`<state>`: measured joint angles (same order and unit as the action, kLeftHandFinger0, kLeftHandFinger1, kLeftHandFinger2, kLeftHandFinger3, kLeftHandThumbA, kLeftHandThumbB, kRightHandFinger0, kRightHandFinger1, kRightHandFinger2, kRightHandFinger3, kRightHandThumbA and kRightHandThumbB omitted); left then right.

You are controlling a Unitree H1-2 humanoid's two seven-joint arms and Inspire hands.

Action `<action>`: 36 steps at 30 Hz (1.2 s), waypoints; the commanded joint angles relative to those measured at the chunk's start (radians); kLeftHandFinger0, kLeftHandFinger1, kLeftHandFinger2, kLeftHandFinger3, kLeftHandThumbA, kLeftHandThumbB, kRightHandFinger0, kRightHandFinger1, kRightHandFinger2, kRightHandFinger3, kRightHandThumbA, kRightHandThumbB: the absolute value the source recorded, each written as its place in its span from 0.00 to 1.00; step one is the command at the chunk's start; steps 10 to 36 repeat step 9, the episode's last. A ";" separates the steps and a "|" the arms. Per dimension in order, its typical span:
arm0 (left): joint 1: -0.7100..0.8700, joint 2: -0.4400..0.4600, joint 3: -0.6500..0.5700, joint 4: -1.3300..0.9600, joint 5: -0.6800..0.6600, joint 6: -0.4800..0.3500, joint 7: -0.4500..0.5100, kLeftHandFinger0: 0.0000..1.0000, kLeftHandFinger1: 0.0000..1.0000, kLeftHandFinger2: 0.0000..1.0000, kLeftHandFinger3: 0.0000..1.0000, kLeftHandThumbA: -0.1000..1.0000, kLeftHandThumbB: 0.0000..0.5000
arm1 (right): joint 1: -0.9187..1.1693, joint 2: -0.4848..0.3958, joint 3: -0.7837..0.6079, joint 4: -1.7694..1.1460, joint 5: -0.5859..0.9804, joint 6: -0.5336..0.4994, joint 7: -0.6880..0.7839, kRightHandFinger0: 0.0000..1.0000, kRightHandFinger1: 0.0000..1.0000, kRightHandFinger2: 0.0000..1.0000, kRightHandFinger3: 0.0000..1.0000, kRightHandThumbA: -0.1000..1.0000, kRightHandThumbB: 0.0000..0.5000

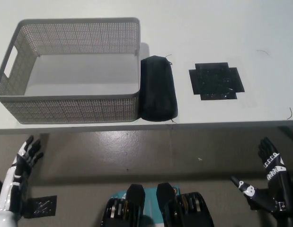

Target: Use the right hand to push the pencil case on the right hand side to the container on the left side

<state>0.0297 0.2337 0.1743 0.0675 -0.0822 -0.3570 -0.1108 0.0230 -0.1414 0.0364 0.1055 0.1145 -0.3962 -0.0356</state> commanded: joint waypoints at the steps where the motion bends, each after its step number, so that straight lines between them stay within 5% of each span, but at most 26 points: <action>1: 0.016 0.020 0.017 -0.009 -0.014 -0.052 0.005 1.00 1.00 1.00 1.00 1.00 0.59 | -0.009 0.012 -0.017 -0.006 0.011 -0.066 0.026 1.00 1.00 1.00 1.00 1.00 0.46; 8: 0.011 0.024 0.014 0.010 -0.019 -0.066 -0.004 1.00 1.00 1.00 1.00 1.00 0.67 | -0.005 0.022 -0.031 -0.014 -0.001 -0.059 0.023 1.00 1.00 1.00 1.00 1.00 0.44; 36: 0.011 0.024 0.014 0.010 -0.019 -0.066 -0.004 1.00 1.00 1.00 1.00 1.00 0.67 | -0.005 0.022 -0.031 -0.014 -0.001 -0.059 0.023 1.00 1.00 1.00 1.00 1.00 0.44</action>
